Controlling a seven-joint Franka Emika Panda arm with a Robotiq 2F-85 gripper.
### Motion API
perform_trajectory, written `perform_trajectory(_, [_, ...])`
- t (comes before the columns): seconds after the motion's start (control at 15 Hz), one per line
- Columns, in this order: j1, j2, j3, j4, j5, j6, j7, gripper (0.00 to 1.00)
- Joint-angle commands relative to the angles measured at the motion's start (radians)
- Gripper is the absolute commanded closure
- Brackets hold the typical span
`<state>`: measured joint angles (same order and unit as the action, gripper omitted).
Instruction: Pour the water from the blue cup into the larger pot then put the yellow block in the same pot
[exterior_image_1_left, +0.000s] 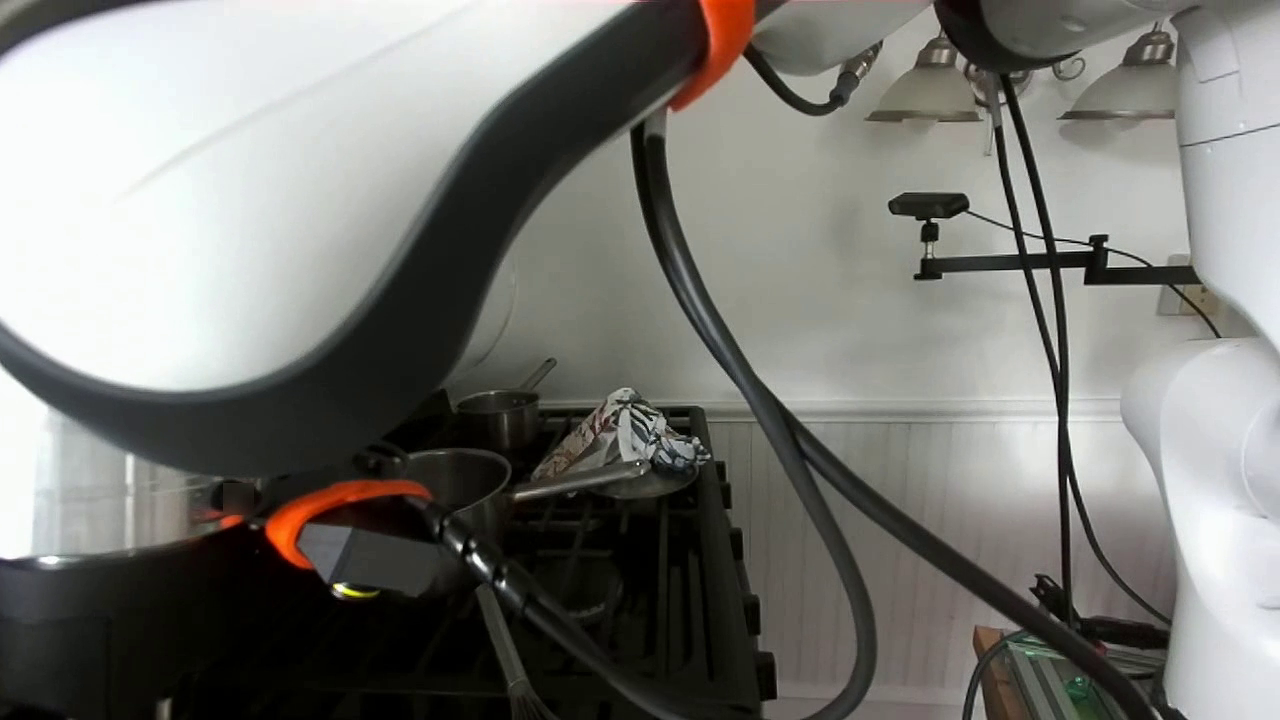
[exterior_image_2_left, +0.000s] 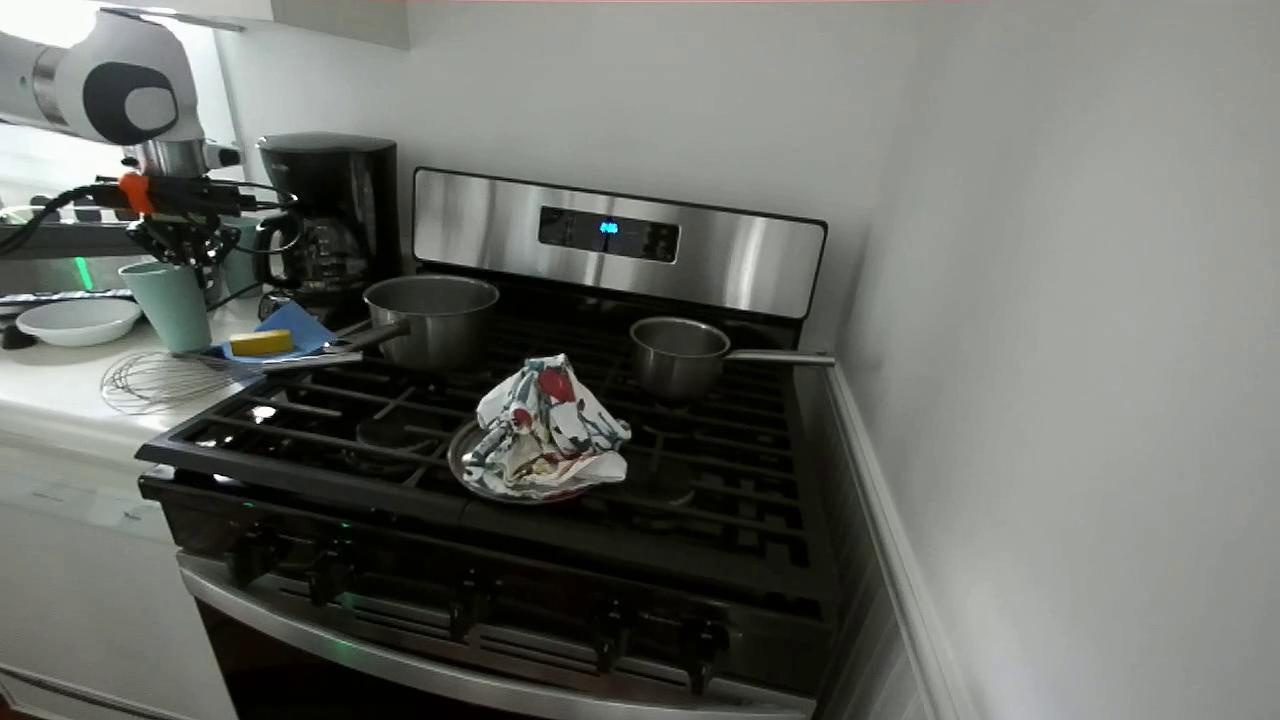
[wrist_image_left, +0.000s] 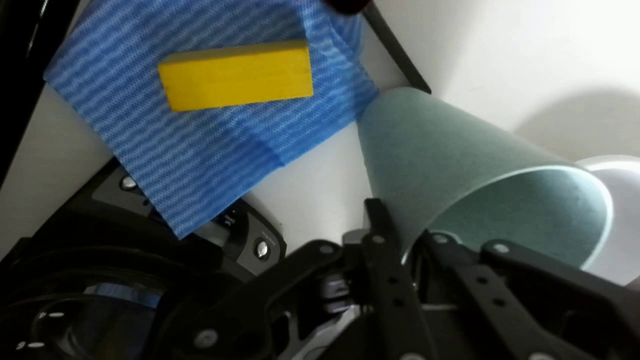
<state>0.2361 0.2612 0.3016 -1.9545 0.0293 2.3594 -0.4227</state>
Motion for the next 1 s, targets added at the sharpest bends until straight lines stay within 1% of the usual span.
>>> perform_trajectory(0.0, [-0.016, 0.01, 0.012, 0.024, 0.034, 0.006, -0.036, 0.56])
perform_trajectory(0.27, [-0.021, -0.007, 0.0, 0.03, 0.024, 0.002, -0.002, 0.3])
perform_trajectory(0.4, [-0.018, -0.02, -0.024, 0.035, -0.008, -0.013, 0.069, 0.16])
perform_trajectory(0.53, [-0.012, -0.039, -0.06, 0.031, -0.052, -0.034, 0.186, 0.02])
perform_trajectory(0.67, [-0.011, -0.052, -0.091, 0.03, -0.083, -0.06, 0.291, 0.0])
perform_trajectory(0.93, [-0.012, -0.037, -0.129, 0.06, -0.1, -0.192, 0.462, 0.0])
